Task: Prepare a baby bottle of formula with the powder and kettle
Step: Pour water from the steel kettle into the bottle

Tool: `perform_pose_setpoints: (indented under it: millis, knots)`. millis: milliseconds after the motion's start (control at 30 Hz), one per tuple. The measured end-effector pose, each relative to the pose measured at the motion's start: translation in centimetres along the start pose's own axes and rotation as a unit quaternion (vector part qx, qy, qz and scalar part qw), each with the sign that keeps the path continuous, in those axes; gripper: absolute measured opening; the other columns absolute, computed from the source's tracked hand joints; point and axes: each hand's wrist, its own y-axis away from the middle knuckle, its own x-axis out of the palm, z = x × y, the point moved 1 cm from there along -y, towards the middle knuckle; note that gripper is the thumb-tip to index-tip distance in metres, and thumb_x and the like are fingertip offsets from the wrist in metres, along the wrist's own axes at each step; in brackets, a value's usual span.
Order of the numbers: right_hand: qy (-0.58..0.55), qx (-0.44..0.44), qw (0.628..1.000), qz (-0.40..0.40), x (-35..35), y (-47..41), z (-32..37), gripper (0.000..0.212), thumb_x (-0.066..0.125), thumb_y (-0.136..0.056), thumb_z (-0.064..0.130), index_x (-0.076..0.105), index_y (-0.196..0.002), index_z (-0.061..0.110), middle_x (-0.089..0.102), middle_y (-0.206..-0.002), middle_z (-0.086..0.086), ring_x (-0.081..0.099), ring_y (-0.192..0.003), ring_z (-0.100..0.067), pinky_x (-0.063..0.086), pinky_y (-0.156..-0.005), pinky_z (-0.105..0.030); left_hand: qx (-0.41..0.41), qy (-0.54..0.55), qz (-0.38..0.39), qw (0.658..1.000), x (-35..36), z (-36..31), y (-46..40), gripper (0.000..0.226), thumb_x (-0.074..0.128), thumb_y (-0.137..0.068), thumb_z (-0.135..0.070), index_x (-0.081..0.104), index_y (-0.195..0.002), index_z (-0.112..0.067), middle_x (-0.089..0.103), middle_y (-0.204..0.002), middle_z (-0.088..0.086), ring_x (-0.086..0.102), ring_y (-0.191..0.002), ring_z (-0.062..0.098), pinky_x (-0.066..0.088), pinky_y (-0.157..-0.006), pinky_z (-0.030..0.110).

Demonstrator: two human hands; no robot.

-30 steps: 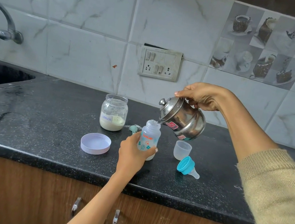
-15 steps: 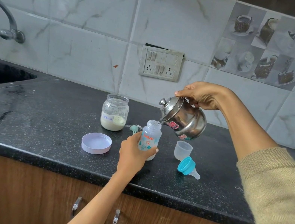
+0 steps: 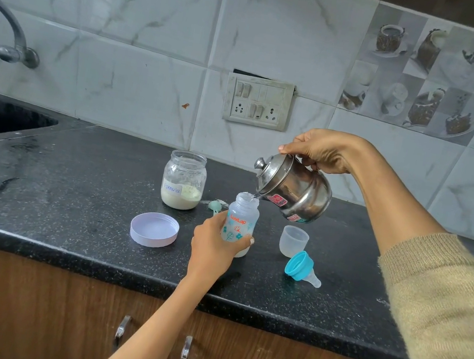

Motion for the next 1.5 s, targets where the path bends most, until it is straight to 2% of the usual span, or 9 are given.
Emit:
perform_pose_setpoints:
  millis: [1500]
  knots:
    - [0.036,0.005,0.999,0.012,-0.15,-0.66,0.50,0.030,0.059,-0.092,0.025,0.046,-0.067,0.015,0.040,-0.069,-0.002,0.035,-0.061,-0.012,0.030,-0.054,-0.025,-0.007,0.010,0.004,1.000,-0.07,-0.01,0.07,0.050,0.080,-0.072,-0.029,0.063,-0.116,-0.016,0.068,-0.115,0.001,0.061,-0.110,0.017,0.051,-0.094,0.038]
